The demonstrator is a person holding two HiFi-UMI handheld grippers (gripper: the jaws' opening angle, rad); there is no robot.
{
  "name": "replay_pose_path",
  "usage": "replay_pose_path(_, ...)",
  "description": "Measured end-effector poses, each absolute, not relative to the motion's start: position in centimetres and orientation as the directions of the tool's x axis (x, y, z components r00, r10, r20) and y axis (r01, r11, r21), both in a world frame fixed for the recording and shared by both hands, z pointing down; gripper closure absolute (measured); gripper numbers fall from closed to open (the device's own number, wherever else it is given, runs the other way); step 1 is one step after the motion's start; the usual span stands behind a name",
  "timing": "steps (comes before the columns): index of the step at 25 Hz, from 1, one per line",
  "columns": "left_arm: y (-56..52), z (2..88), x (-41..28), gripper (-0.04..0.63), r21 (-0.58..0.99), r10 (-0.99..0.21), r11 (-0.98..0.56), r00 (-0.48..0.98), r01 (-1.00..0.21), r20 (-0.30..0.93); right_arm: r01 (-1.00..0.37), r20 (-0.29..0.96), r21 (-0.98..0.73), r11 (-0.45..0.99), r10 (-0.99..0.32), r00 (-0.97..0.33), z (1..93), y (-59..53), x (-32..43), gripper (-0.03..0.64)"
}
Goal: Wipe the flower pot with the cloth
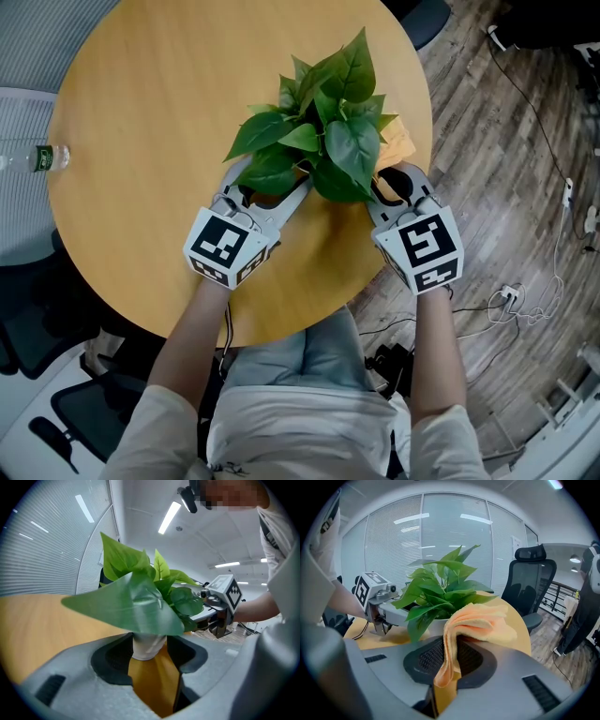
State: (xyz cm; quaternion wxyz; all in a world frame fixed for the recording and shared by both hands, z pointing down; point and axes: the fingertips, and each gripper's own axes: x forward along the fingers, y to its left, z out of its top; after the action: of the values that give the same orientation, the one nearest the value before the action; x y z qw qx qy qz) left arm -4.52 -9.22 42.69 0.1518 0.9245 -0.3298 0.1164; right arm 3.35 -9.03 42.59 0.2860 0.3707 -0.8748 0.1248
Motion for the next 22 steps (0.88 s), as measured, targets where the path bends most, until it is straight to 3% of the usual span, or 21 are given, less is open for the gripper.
replay_pose_path(22,-8.9,42.8,-4.1,0.364,0.212,-0.63,-0.681,0.708,-0.701,0.318,-0.698,0.597,-0.015,0.716,-0.553,-0.581,42.9,-6.3,2.7,0.566)
